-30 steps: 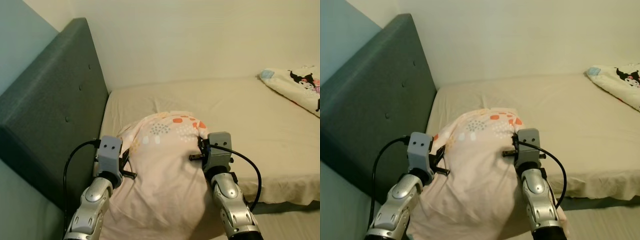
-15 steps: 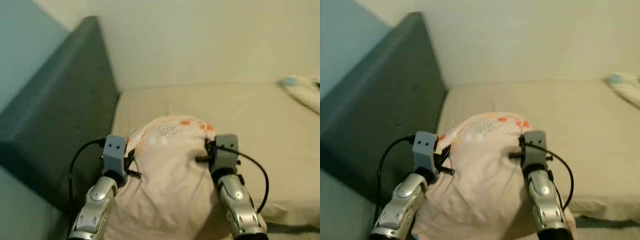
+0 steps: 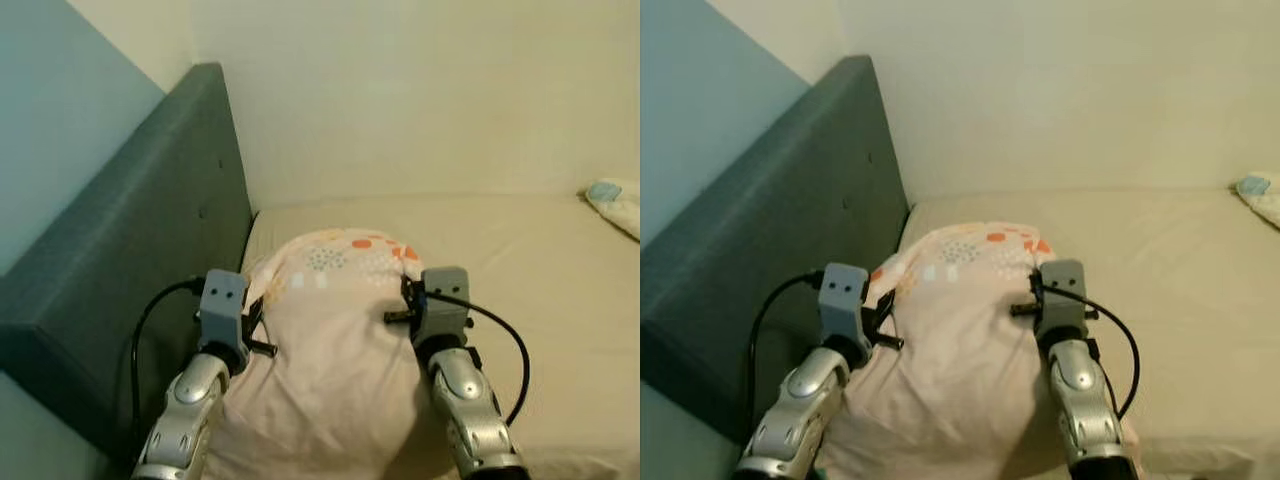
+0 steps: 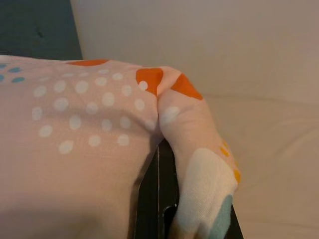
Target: Clean up the room
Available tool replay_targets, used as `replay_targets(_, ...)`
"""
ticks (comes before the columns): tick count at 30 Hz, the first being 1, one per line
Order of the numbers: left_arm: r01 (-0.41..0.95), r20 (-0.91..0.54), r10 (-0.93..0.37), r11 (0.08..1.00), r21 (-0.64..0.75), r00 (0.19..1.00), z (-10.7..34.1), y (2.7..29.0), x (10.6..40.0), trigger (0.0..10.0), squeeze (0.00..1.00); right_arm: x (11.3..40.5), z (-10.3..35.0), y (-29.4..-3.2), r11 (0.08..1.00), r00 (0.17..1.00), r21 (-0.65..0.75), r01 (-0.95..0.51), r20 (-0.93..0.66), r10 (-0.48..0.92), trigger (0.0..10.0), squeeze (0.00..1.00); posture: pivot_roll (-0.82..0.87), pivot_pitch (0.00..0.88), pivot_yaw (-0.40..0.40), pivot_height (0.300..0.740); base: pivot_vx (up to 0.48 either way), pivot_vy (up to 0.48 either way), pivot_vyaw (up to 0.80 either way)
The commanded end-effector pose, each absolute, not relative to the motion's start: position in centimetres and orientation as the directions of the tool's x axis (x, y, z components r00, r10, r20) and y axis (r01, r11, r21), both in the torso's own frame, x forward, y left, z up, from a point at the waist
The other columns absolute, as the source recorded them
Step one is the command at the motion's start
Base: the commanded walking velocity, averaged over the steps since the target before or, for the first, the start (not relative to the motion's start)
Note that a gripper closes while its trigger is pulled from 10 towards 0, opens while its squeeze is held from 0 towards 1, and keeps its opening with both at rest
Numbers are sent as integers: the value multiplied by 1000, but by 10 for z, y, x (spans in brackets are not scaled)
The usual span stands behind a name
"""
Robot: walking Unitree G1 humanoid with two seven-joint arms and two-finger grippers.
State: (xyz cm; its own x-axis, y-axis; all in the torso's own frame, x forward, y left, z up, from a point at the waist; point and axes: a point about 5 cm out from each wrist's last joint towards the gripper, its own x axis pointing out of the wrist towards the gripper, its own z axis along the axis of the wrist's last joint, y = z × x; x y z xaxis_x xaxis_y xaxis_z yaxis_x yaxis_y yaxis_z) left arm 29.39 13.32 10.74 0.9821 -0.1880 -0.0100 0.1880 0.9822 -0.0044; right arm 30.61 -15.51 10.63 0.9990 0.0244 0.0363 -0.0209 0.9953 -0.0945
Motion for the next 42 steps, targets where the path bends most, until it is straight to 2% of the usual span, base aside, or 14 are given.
replay_targets(1, 184, 25, -184, 983, 0, 983, 113, 137, 294, 10000, 0, 308, 115, -158, 997, 997, -77, 3, 83, 3, 10000, 0, -89, 62, 59, 740, 0, 0, 0)
replay_targets(11, 213, 14, -214, 976, 41, 977, 111, 135, 294, 10000, 0, 305, 110, -157, 999, 998, -39, 9, 61, -7, 10000, 0, -88, 60, 64, 740, 0, 0, 0)
replay_targets(24, 222, 19, -224, 973, 55, 975, 112, 136, 294, 10000, 0, 304, 110, -156, 999, 998, -50, 9, 66, -6, 10000, 0, -86, 57, 69, 740, 0, 0, -741)
replay_targets(33, 233, 31, -235, 971, 59, 971, 114, 135, 295, 10000, 0, 305, 110, -154, 999, 998, -40, 2, 63, 0, 10000, 0, -84, 45, 67, 740, 0, 0, 0)
replay_targets(42, 234, 31, -237, 970, 64, 971, 115, 135, 295, 10000, 0, 304, 109, -154, 999, 998, -39, 4, 63, -2, 10000, 0, -83, 48, 70, 740, 0, 294, 0)
